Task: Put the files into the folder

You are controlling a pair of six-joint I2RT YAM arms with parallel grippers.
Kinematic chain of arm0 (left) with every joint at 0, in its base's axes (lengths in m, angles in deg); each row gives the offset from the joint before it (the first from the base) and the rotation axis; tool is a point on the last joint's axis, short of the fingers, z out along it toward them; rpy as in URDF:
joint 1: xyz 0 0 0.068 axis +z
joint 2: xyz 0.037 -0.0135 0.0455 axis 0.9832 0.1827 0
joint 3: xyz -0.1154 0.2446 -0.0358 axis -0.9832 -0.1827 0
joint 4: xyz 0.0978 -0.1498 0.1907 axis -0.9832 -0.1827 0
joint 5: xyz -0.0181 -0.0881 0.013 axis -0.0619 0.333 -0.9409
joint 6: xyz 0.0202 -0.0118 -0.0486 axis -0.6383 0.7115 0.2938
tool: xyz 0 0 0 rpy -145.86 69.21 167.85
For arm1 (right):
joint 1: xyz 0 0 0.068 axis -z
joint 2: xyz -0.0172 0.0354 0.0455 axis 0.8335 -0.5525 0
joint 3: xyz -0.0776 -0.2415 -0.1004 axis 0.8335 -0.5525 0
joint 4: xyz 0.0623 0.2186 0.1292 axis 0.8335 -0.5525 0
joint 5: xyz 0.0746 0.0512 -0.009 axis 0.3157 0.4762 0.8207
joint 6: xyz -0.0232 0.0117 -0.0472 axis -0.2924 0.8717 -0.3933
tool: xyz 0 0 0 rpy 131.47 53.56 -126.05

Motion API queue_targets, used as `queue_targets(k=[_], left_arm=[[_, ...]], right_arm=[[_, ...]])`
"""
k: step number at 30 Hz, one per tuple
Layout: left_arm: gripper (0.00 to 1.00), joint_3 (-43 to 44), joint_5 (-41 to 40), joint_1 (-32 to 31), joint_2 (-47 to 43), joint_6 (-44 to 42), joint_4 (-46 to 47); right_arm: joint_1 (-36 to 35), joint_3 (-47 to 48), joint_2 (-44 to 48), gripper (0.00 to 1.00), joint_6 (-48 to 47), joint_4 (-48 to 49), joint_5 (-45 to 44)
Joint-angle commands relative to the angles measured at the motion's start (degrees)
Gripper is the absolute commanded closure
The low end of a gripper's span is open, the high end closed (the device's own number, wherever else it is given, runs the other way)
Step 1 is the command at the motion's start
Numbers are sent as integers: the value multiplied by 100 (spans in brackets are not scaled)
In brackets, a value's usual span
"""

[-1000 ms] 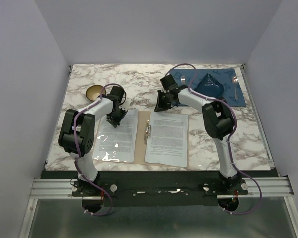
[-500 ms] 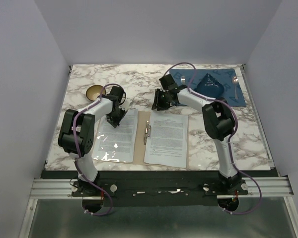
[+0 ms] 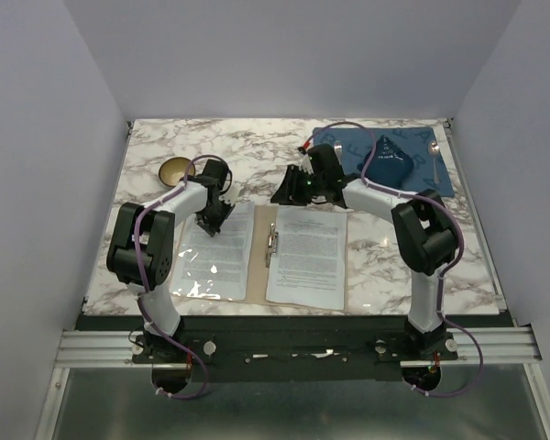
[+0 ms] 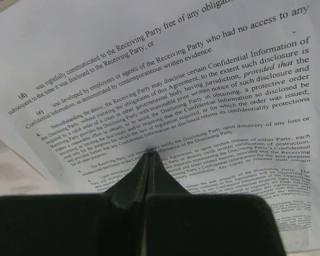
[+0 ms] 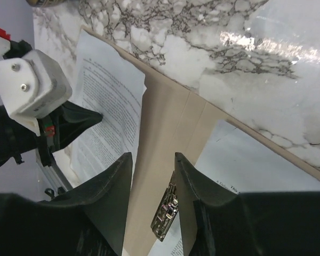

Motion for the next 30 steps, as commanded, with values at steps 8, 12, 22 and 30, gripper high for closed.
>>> queue_targets(k=[8, 12, 22, 30], left_arm=[[100, -219, 6, 52, -1, -52, -92], [100, -183, -3, 52, 16, -43, -110], [100, -201, -3, 52, -28, -52, -118], [100, -183, -3, 52, -28, -34, -127]], right_arm=[[-44, -353, -424, 54, 368, 859, 882], [-62, -344, -538, 54, 386, 859, 908], [-105, -441, -679, 51, 280, 815, 838], [-185, -379, -802, 51, 271, 727, 812]])
